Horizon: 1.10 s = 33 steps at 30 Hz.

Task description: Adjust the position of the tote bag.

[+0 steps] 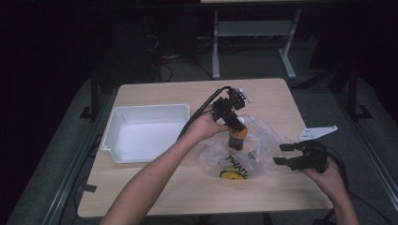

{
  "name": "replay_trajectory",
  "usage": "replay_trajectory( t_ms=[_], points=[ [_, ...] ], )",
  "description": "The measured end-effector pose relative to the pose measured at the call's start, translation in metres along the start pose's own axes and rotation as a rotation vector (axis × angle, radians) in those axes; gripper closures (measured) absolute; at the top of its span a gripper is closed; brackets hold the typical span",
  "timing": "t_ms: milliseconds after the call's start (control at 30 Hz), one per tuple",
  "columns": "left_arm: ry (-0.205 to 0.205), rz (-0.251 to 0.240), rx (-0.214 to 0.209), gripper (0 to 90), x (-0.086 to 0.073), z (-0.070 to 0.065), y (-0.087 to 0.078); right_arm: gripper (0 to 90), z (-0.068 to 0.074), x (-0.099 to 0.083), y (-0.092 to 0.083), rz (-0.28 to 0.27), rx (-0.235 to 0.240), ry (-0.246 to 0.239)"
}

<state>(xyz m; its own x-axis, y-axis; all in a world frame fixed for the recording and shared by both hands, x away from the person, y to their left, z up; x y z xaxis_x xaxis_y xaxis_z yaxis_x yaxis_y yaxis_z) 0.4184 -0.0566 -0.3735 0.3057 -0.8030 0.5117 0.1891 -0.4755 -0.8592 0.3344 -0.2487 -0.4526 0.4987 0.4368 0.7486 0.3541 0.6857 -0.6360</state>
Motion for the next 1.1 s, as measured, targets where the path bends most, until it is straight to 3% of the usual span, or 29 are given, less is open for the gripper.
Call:
replay_trajectory(
  t_ms=[1100],
  points=[
    [-0.031,0.020,0.011,59.4,0.0025,0.0003,0.0010,37.6,0.0020,-0.0017,0.0016,0.014,0.004,-0.015]
  ],
)
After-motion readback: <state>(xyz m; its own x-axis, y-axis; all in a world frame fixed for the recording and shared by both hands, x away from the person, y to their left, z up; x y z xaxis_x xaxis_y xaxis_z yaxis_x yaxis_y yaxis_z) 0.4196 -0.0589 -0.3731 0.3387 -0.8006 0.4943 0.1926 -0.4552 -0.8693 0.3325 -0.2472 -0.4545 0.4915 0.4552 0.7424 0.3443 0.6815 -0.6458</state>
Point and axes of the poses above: each handheld gripper's, and its own axes: y roughly forward along the jaws, x roughly out of its top, z roughly to its left, the point moved 7 cm from there along y, roughly forward along the jaws, and after that the axes turned 1 degree about x, right-handed, at the moved point
